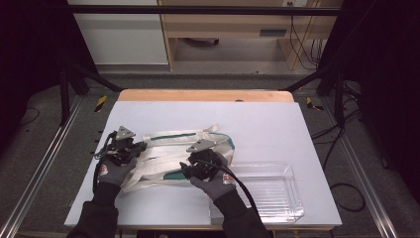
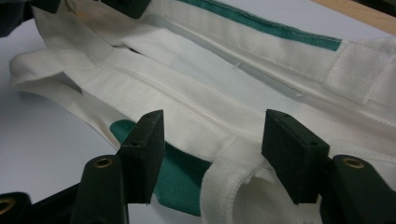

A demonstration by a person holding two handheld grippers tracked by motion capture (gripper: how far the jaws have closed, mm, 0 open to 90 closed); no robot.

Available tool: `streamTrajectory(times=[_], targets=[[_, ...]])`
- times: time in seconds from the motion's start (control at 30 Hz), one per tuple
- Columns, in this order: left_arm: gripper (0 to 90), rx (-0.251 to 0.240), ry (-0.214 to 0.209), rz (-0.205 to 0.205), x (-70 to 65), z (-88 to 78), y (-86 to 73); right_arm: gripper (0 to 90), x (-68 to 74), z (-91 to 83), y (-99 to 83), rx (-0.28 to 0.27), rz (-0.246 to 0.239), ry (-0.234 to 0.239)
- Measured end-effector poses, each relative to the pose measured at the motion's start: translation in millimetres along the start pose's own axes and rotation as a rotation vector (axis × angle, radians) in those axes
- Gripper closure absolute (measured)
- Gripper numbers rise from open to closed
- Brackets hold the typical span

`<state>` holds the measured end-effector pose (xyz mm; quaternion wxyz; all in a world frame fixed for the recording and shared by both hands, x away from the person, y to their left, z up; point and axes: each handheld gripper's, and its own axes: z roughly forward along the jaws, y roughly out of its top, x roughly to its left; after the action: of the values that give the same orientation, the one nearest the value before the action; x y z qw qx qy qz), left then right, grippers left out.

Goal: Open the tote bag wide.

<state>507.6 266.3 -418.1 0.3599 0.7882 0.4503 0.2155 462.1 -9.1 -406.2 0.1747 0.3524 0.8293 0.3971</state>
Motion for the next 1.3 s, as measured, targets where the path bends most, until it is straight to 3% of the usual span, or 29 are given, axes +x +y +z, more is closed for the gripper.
streamTrajectory(times=[0.1,0.33,0.43,0.53,0.6,0.8,1.03,1.13,1.3], targets=[[82.7,-0.026,-0.016,-0.041,2.4,-3.6,-0.2,37.1,-1.5,1.8,-2.0,0.011,-0.024,-0.047],[83.0,-0.066,-0.034,-0.089,3.3,-10.3,1.3,39.7,-4.7,13.6,-7.7,0.065,-0.048,-0.077],[83.1,-0.074,-0.040,-0.102,3.9,-11.7,2.3,57.1,-5.6,15.7,-9.0,0.082,-0.080,-0.125],[83.1,-0.082,-0.044,-0.114,4.5,-13.8,3.4,81.0,-12.3,14.1,-8.2,0.097,-0.037,-0.156],[83.2,-0.087,-0.045,-0.123,5.2,-15.5,4.6,90.0,-19.4,11.5,-8.1,0.100,0.015,-0.123],[83.1,-0.099,-0.034,-0.142,5.1,-16.7,13.6,90.0,-24.8,4.6,-9.6,0.099,0.021,-0.089],[83.1,-0.130,-0.052,-0.158,6.3,-21.2,8.6,90.0,-25.8,-8.1,14.1,-0.032,0.047,-0.062],[83.1,-0.141,-0.043,-0.154,4.4,-21.2,6.9,90.0,-27.6,-2.1,21.4,-0.052,0.075,-0.051],[83.1,-0.154,-0.037,-0.151,2.5,-21.8,5.3,89.4,-30.6,19.6,25.9,-0.033,0.115,-0.072]])
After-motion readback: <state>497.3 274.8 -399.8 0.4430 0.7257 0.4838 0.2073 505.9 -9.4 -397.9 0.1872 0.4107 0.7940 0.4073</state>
